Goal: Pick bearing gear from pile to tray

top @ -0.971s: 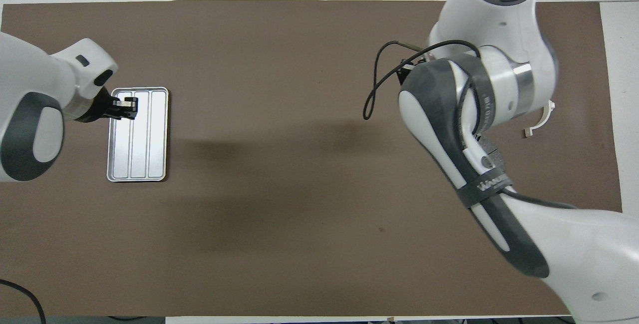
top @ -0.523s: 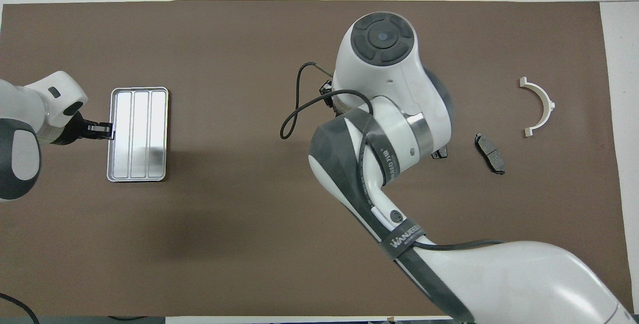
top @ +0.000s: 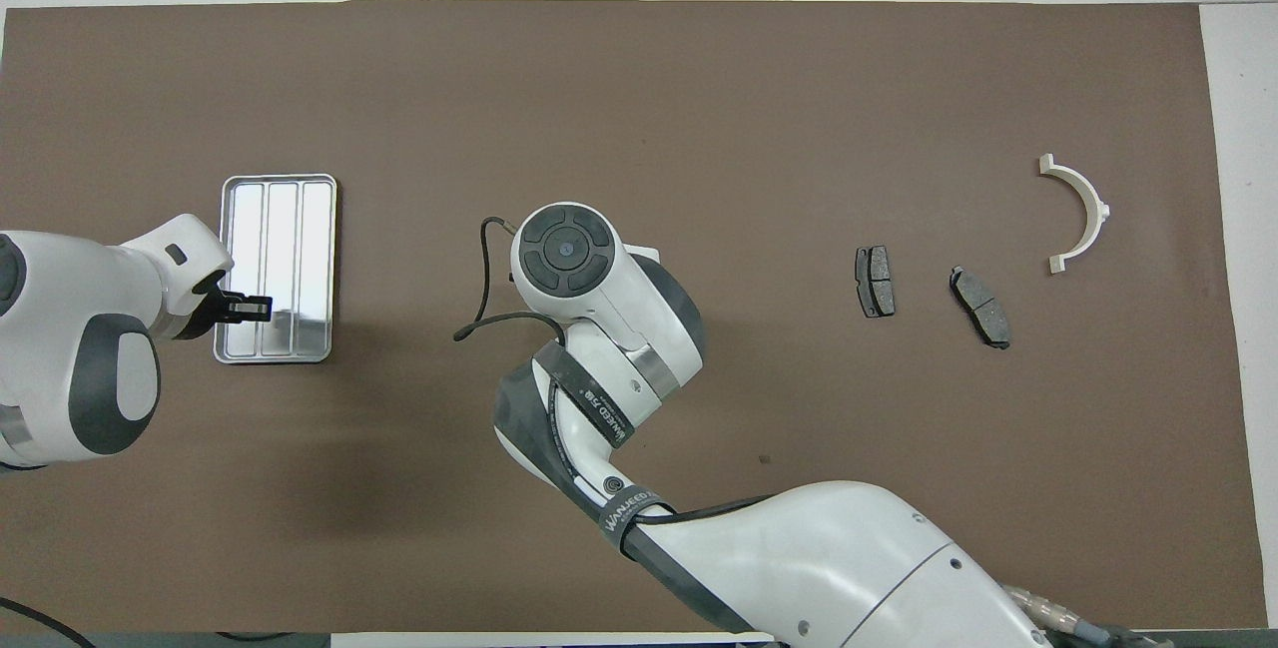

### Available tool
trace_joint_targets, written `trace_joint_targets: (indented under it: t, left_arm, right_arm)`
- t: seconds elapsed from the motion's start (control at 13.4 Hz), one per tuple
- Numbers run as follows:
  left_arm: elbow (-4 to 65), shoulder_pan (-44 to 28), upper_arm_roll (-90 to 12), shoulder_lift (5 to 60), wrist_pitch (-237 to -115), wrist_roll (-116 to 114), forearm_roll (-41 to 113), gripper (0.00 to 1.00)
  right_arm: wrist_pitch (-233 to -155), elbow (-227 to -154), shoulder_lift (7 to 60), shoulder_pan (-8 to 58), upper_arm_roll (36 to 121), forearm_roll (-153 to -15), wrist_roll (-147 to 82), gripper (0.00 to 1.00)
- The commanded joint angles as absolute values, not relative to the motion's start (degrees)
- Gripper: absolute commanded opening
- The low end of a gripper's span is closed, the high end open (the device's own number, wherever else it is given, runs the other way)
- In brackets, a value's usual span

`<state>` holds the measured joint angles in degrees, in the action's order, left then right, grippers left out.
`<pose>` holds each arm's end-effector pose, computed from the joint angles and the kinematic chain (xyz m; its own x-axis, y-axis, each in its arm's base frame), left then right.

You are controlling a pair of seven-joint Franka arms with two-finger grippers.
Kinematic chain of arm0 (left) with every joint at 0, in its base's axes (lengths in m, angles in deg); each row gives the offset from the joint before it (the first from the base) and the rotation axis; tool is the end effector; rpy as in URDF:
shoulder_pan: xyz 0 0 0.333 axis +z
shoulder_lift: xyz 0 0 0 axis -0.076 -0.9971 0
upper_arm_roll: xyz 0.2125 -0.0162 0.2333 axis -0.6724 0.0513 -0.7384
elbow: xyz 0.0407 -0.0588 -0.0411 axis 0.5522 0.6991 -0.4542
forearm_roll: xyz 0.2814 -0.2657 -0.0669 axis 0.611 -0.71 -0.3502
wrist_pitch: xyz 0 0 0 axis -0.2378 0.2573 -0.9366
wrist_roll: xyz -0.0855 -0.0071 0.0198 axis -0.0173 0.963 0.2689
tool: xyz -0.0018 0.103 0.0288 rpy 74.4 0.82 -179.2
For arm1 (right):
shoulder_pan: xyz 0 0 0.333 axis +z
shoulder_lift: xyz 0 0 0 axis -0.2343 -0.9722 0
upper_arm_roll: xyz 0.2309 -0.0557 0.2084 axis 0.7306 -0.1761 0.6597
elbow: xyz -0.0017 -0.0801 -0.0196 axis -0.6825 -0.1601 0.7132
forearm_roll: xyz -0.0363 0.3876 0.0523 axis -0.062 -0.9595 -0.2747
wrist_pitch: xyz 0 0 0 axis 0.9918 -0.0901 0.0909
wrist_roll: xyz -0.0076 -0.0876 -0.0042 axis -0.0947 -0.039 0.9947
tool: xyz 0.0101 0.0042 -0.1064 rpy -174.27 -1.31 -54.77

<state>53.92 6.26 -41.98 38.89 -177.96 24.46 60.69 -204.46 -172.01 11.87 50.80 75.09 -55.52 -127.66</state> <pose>0.5197 0.0139 0.3198 0.9888 -0.1359 0.0612 -0.1363 -0.9907 0.0017 0.5519 0.4665 0.3045 0.6619 -0.7468 -0.0645 -0.7489 -0.6551 -0.1002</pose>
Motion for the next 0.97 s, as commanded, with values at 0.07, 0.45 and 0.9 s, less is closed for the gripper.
trace_joint_targets:
  t: [0.07, 0.45, 0.9]
  left_arm:
    - [56.22, 5.77, -41.9, 37.4, -182.89, 24.71, 59.86, 0.0]
    - [55.53, 4.72, -41.99, 37.13, -181.94, 25.32, 59.86, 0.9]
    - [32.35, 2.44, -41.73, 36.86, -153.39, 19.9, 59.77, 1.0]
  right_arm:
    - [-206.85, -172.56, 12.25, 50.38, 75.12, -55.85, -128.35, 0.0]
    - [-214.6, -178.81, 13.04, 50.56, 75.12, -55.85, -127.91, 0.0]
    - [-211.28, -177.5, 13.13, 50.12, 75.03, -55.85, -128.17, 1.0]
